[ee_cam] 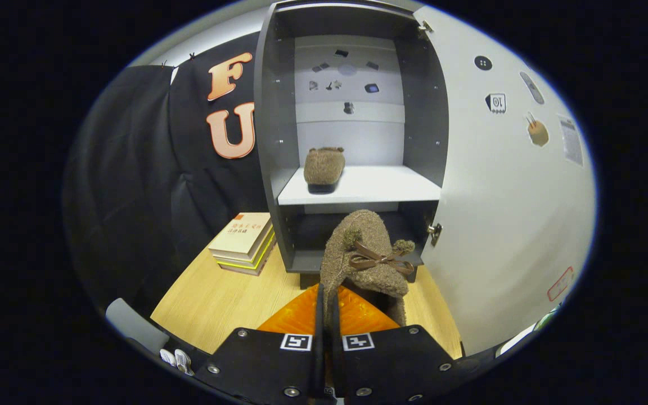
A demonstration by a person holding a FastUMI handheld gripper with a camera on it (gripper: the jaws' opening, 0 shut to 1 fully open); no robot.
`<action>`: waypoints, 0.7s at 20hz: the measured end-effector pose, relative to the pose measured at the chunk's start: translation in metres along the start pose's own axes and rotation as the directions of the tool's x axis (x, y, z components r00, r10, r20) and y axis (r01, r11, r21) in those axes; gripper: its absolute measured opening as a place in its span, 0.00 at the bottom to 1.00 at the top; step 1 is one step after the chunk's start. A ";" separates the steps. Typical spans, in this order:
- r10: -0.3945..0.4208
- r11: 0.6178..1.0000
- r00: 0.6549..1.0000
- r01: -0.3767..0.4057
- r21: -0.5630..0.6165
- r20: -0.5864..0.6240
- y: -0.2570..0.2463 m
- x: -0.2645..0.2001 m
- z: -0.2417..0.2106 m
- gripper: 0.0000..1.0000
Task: Open the shoe cabinet door, grab the shoes and put them into the shoe cabinet, then close the shoe cabinet door.
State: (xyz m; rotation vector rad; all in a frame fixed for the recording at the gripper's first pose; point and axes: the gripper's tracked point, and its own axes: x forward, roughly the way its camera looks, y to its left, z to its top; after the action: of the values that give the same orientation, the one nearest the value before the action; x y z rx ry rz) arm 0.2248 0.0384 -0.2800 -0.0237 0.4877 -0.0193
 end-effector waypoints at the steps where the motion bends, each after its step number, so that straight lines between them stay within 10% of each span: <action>1: -0.006 1.000 1.000 0.006 -0.005 0.011 -0.001 -0.002 0.009 0.05; 14: -0.001 1.000 0.999 0.001 0.000 0.055 -0.043 0.086 0.099 0.05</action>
State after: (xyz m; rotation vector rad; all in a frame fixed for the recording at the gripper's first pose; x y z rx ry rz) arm 0.3469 -0.0047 -0.2316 -0.0248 0.4330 -0.0197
